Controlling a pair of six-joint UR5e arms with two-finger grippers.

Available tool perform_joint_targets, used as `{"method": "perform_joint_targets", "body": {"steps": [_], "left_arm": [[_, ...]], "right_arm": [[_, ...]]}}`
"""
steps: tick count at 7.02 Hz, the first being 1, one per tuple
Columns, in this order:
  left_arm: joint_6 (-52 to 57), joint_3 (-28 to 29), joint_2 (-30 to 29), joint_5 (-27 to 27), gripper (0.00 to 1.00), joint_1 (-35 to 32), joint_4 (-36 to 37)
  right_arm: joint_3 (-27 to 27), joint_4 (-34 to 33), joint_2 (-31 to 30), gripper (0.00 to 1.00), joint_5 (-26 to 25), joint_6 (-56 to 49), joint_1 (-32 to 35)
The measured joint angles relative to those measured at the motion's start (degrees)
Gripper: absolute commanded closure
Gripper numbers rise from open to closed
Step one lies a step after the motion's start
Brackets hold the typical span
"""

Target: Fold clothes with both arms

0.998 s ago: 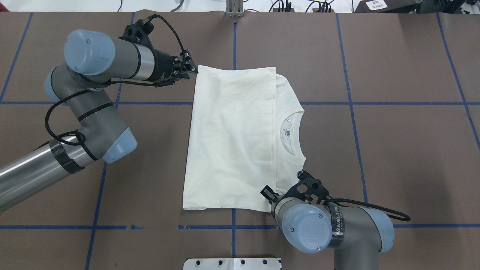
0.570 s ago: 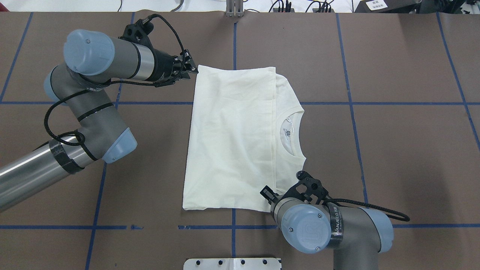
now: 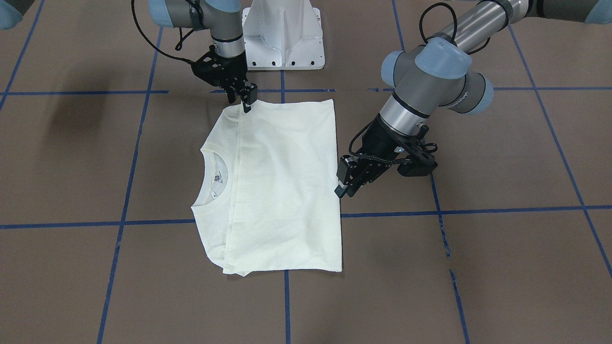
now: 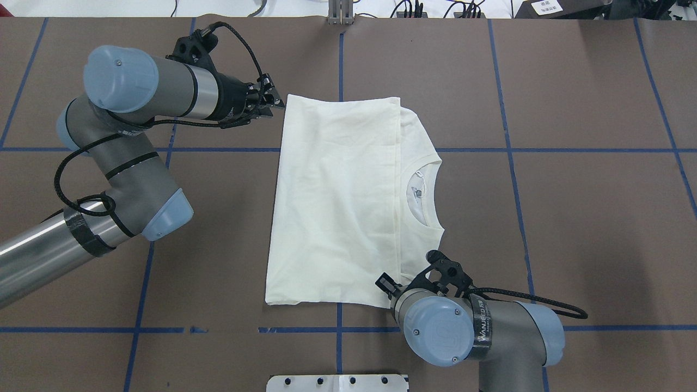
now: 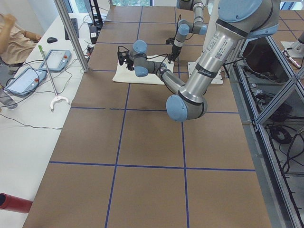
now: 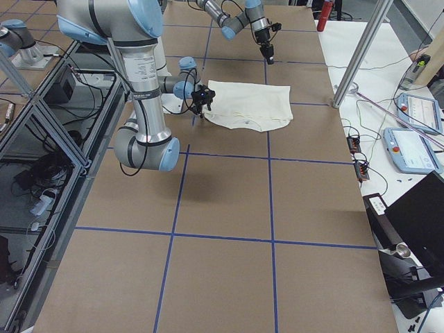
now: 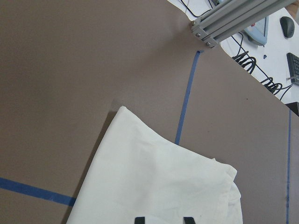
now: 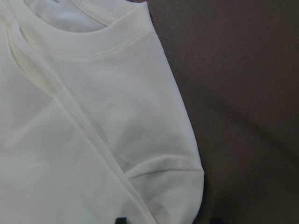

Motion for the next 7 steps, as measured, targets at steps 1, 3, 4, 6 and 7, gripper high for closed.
{"method": "perform_joint_targets", "body": {"steps": [1, 3, 4, 6, 7], "left_arm": [[-0.03, -0.22, 0.13, -0.01, 0.62, 0.03, 0.0], [-0.08, -1.48, 1.01, 0.03, 0.62, 0.07, 0.3], [-0.09, -2.5, 1.5, 0.03, 0.62, 0.11, 1.01], [-0.09, -3.28, 2.0, 0.07, 0.61, 0.19, 1.75], [-0.09, -3.38, 2.07, 0.07, 0.61, 0.23, 1.84]], "right_arm": [[-0.07, -0.03, 0.06, 1.0, 0.23, -0.05, 0.0], [0.11, -0.02, 0.14, 1.0, 0.37, -0.08, -0.04], [0.23, 0.02, 0.15, 1.0, 0.61, -0.07, -0.17], [0.61, 0.09, 0.1, 1.0, 1.86, -0.19, 0.19], [1.35, 0.05, -0.03, 1.0, 2.26, -0.28, 0.51]]}}
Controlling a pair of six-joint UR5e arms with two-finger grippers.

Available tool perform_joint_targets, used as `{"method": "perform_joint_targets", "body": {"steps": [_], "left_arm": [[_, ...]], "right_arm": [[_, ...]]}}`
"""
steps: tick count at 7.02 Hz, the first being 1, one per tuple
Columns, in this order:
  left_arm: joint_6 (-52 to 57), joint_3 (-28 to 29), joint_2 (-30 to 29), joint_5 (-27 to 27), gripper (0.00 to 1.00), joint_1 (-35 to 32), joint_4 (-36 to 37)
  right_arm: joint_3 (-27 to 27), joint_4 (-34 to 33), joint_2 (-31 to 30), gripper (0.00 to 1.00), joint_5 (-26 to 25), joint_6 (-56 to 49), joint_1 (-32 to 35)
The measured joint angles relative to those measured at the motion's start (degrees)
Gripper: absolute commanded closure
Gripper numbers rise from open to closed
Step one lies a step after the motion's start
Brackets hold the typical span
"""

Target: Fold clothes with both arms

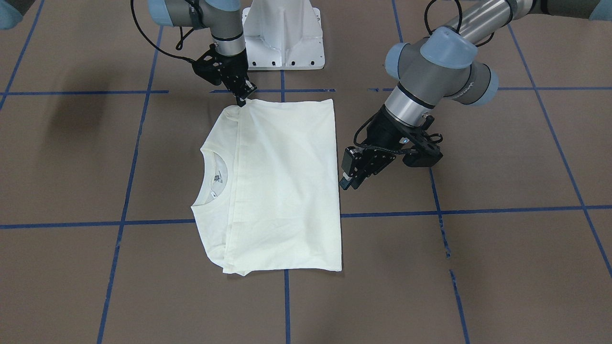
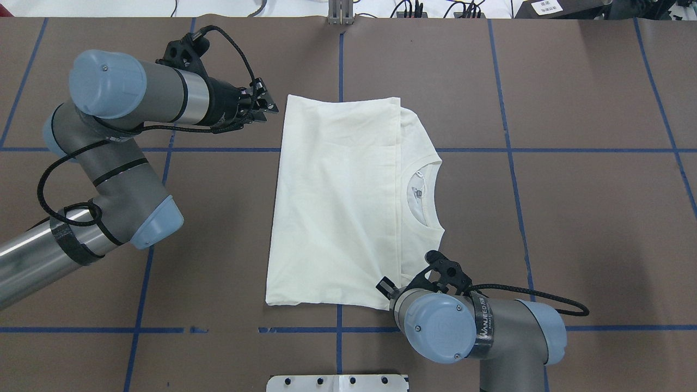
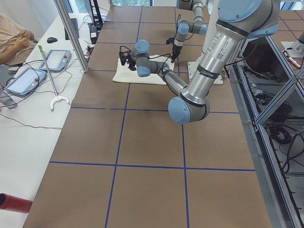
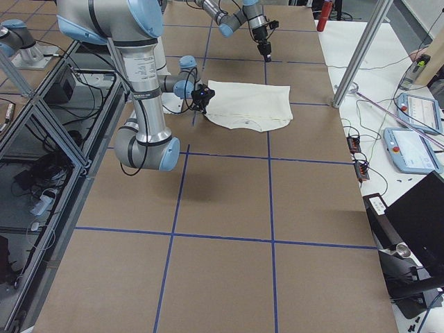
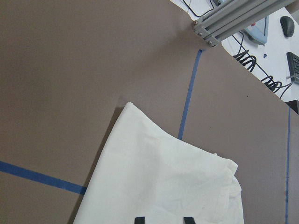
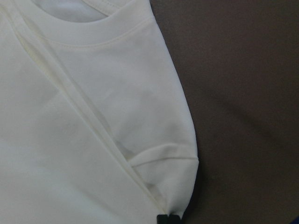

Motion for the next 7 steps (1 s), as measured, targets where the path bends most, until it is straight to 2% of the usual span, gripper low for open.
{"method": "perform_joint_targets", "body": {"steps": [2, 3, 5, 6, 7], "left_arm": [[-3.86, -1.59, 0.66, 1.31, 0.59, 1.82, 0.11], [-8.4, -3.84, 2.35, 5.4, 0.59, 5.79, 0.66], [-16.04, -12.89, 7.6, 17.29, 0.54, 16.49, 8.51], [-19.91, -16.87, 10.81, 21.4, 0.54, 21.16, 12.46], [-23.37, -18.53, 13.56, 24.8, 0.53, 25.19, 14.25]], "right_arm": [[2.58, -0.13, -0.77, 1.0, 1.32, -0.06, 0.95], [3.21, -0.14, -1.08, 1.0, 1.63, -0.06, 1.14], [4.26, -0.28, -1.41, 1.0, 1.76, -0.06, 1.29], [4.61, -0.68, -1.46, 1.0, 1.71, -0.06, 1.3], [4.77, -1.1, -1.48, 1.0, 1.63, -0.06, 1.29]]}}
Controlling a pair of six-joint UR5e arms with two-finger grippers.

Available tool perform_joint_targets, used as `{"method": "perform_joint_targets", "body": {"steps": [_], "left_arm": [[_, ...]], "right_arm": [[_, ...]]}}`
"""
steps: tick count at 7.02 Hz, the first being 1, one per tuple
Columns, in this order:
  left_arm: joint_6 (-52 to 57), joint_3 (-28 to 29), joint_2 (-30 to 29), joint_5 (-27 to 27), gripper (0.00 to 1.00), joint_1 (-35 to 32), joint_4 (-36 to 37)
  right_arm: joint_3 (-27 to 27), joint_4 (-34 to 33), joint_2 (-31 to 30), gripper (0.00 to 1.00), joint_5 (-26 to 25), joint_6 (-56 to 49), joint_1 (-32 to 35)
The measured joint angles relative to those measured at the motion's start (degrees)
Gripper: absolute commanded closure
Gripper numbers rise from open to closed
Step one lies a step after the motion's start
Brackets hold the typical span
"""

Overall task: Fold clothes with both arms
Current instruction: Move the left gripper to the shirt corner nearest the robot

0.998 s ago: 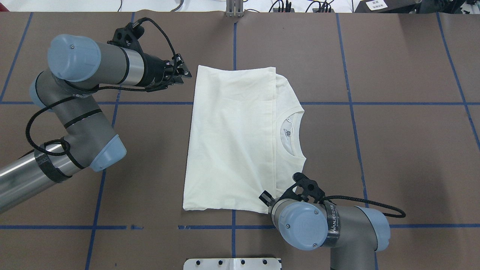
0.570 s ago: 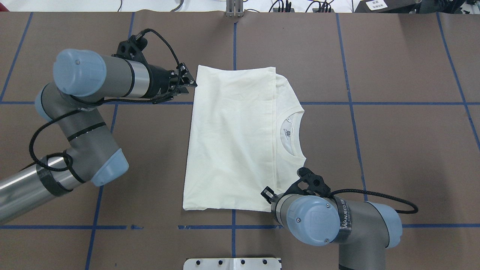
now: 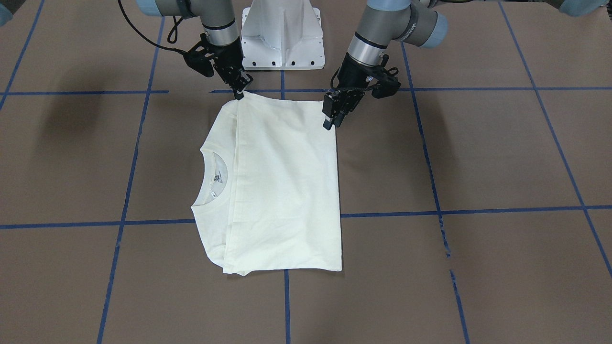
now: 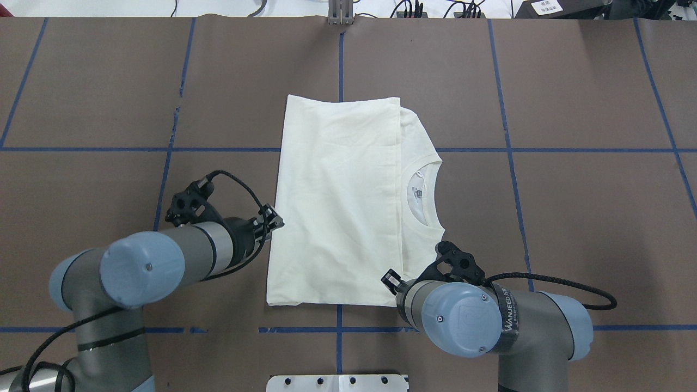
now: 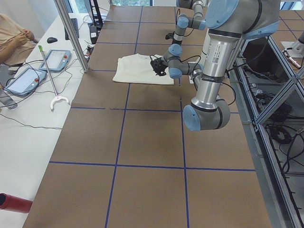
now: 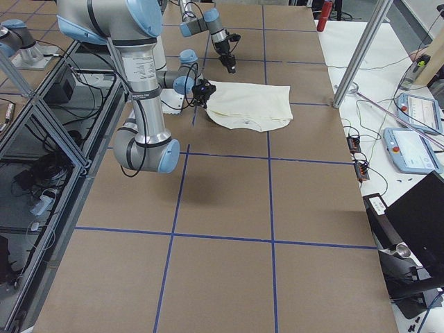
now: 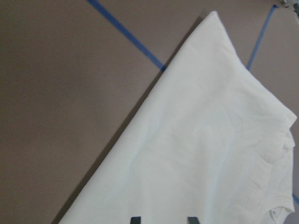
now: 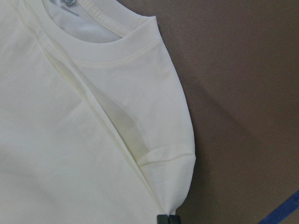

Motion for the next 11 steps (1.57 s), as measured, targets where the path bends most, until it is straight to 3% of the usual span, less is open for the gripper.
{"method": "perform_joint_targets", "body": {"steps": [5, 8, 9, 10, 11], "left_arm": [[-4.51, 0.38, 2.36, 3.13, 0.55, 8.84, 3.23], [-5.13, 0.77, 2.26, 2.91, 0.68, 10.16, 3.51], [-5.64, 0.78, 2.15, 2.91, 0.78, 10.77, 3.52], [-5.92, 0.72, 2.03, 2.94, 1.0, 11.26, 3.52], [-6.02, 0.67, 1.96, 2.96, 1.0, 11.48, 3.52]], "right_arm": [[0.36, -0.62, 0.0, 1.0, -0.16, 0.0, 0.01], [0.79, -1.14, 0.11, 1.0, -0.27, 0.0, -0.07], [1.22, -1.82, 0.22, 1.0, -0.27, 0.0, -0.08], [1.84, -2.78, 0.34, 1.0, -0.27, 0.02, -0.17], [2.28, -3.59, 0.35, 1.0, -0.3, 0.06, -0.29]]}}
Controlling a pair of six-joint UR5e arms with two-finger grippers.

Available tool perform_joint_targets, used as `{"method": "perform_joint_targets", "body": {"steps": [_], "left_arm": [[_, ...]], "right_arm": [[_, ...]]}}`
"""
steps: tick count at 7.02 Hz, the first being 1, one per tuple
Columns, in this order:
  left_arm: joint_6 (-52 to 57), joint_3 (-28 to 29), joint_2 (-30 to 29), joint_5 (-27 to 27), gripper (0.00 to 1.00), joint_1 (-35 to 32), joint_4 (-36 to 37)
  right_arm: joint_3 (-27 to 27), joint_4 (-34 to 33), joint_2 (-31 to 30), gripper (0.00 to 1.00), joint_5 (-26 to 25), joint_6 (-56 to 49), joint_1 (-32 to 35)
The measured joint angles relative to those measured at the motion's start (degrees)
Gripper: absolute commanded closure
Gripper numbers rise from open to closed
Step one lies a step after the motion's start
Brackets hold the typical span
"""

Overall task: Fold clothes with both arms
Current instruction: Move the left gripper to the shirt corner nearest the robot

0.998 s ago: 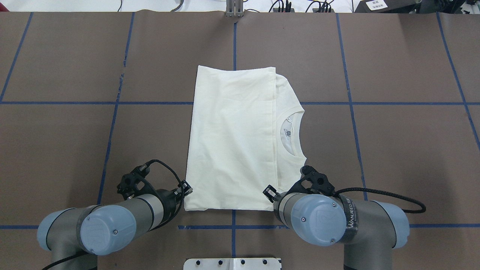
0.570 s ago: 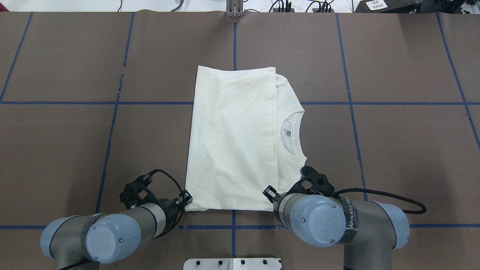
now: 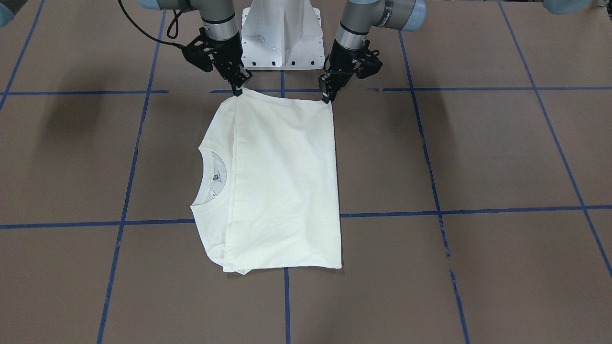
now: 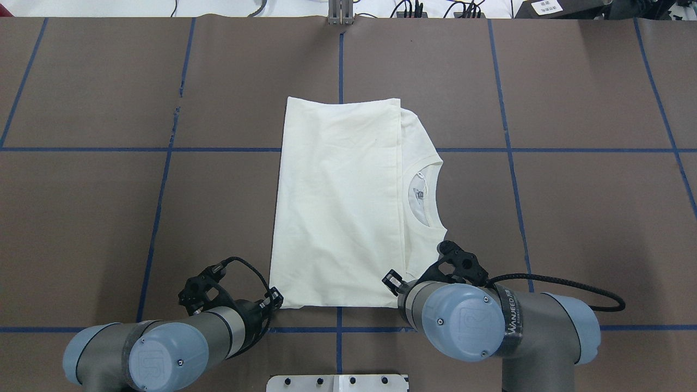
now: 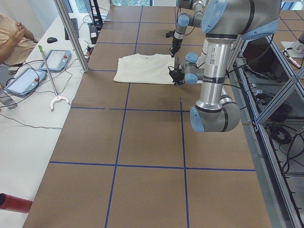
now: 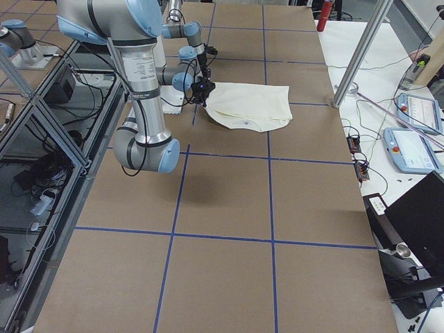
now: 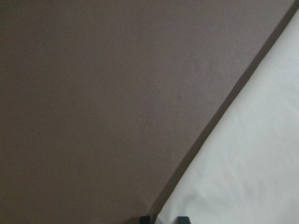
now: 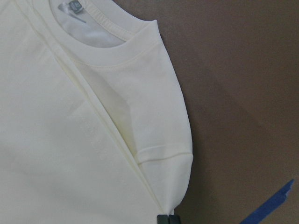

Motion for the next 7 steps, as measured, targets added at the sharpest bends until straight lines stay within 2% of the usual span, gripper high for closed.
{"method": "perform_joint_targets", "body": {"steps": [4, 7], "left_arm": [[0.08, -1.66, 0.27, -0.01, 1.0, -0.14, 0.06], [-1.39, -11.53, 1.99, 0.03, 1.0, 1.74, 6.91]], "right_arm": [[0.23, -0.58, -0.13, 1.0, -0.16, 0.03, -0.59], [1.4, -0.58, -0.28, 1.0, -0.24, 0.05, -1.86]]}}
